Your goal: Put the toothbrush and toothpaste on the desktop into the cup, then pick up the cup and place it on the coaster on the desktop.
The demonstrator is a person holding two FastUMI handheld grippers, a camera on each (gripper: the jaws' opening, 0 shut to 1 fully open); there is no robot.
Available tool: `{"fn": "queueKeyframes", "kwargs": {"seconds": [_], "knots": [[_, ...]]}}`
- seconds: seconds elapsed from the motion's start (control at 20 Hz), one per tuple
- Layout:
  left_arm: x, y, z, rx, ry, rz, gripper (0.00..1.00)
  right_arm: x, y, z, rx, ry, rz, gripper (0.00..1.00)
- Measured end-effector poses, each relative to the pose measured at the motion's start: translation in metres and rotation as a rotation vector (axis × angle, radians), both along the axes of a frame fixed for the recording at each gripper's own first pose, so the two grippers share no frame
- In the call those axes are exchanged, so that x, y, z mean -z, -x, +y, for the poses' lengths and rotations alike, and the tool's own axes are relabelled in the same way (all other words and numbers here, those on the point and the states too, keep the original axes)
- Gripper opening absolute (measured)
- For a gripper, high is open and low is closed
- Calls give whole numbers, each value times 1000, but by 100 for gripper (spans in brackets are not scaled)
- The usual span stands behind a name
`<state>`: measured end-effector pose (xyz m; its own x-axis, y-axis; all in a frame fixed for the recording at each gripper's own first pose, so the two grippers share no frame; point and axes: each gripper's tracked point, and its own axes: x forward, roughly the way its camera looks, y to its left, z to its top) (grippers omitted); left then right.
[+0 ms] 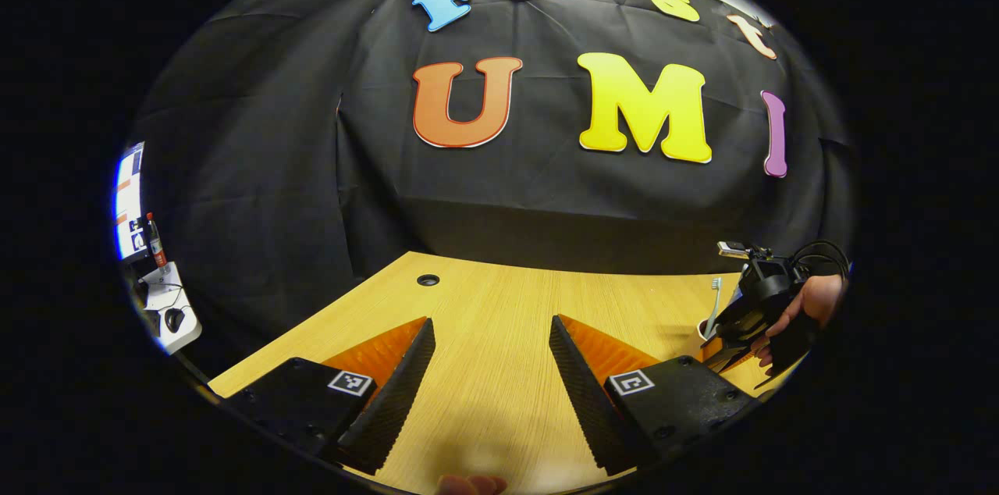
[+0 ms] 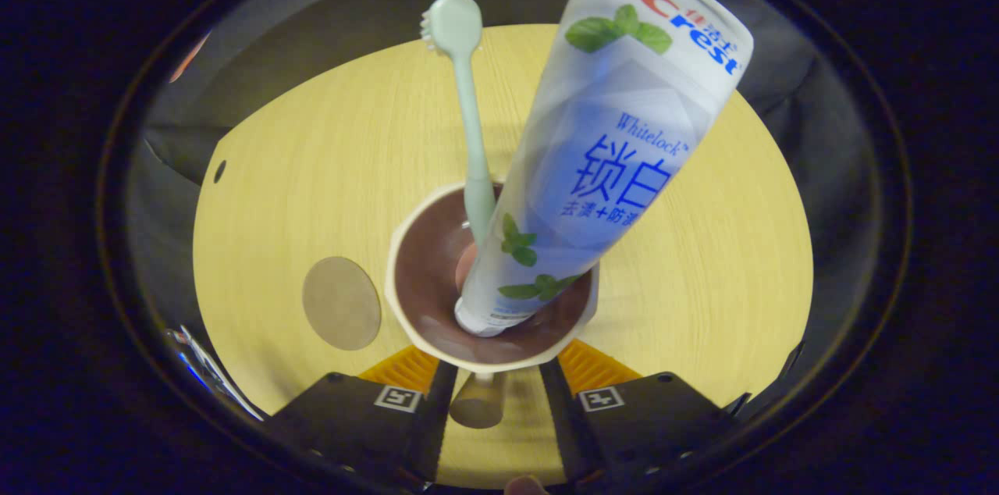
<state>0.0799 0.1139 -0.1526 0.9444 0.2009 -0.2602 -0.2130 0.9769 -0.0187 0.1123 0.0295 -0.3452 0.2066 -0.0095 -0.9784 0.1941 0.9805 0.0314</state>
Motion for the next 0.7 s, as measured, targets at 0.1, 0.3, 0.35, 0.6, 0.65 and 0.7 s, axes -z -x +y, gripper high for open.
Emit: {"fn": "queueKeyframes", "kwargs": {"seconds": [0.1, 0.3, 0.35, 0.6, 0.65, 0.7], "knots": [[4, -2, 0, -3, 7, 8, 94, -2, 3, -1, 4, 12, 20, 38], [17, 4, -4, -3, 26, 23, 94, 3, 4, -3, 2, 22, 29, 24], [16, 4, -2, -2, 23, 22, 94, 3, 4, -2, 4, 19, 31, 22], [7, 11, 3, -7, 22, 19, 94, -3, 10, 11, -39, 8, 29, 19], [7, 14, 4, -11, 24, 20, 94, -8, 13, 20, -58, 3, 20, 19], [6, 18, 5, -15, 25, 20, 94, -12, 14, 30, -80, -2, 8, 19]]}}
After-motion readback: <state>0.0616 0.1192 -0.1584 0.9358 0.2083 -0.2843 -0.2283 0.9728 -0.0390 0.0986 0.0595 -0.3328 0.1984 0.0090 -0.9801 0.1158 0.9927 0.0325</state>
